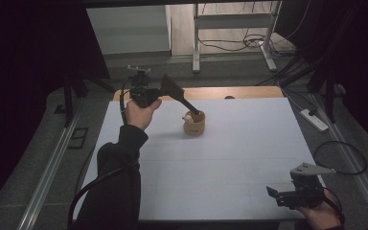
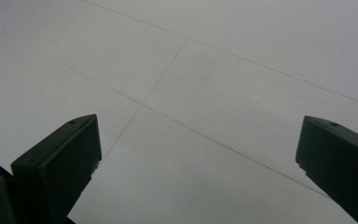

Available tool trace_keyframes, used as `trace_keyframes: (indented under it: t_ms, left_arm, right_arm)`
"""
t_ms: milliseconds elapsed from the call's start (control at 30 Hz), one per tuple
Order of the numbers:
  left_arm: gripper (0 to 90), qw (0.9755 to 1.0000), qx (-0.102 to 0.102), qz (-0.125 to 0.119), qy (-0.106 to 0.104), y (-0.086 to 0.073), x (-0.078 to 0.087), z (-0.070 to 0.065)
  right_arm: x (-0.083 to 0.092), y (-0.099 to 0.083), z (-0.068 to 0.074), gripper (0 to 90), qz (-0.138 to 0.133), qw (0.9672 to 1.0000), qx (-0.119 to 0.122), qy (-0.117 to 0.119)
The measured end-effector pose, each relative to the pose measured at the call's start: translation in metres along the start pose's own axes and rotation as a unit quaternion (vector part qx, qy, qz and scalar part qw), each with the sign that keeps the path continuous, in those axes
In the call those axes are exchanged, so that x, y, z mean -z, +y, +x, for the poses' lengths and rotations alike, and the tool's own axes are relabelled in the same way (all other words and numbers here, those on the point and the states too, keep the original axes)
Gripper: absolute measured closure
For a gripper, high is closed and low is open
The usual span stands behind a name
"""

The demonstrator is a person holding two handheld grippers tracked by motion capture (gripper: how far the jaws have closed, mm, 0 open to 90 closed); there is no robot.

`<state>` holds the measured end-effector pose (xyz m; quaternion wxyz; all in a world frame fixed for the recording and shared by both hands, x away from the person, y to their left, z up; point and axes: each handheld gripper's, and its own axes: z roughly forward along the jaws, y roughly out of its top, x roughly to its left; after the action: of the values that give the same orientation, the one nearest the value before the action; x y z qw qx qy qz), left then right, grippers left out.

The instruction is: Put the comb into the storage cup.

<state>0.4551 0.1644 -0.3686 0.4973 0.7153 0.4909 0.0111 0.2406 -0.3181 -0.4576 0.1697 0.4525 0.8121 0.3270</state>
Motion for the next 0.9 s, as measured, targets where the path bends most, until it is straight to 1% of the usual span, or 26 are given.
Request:
trace_keyframes:
  t_ms: [333, 900]
  left_arm:
    - [83.0, 0.9999, 0.006, 0.011, 0.005, -0.006, -0.012, 0.006]
    - [83.0, 0.9995, 0.019, 0.024, 0.001, -0.016, -0.031, 0.014]
  right_arm:
    - [0.000, 0.000, 0.000, 0.2, 0.001, 1.0000, 0.000, 0.001]
    - [0.000, 0.000, 0.000, 0.4, 0.003, 1.0000, 0.002, 0.002]
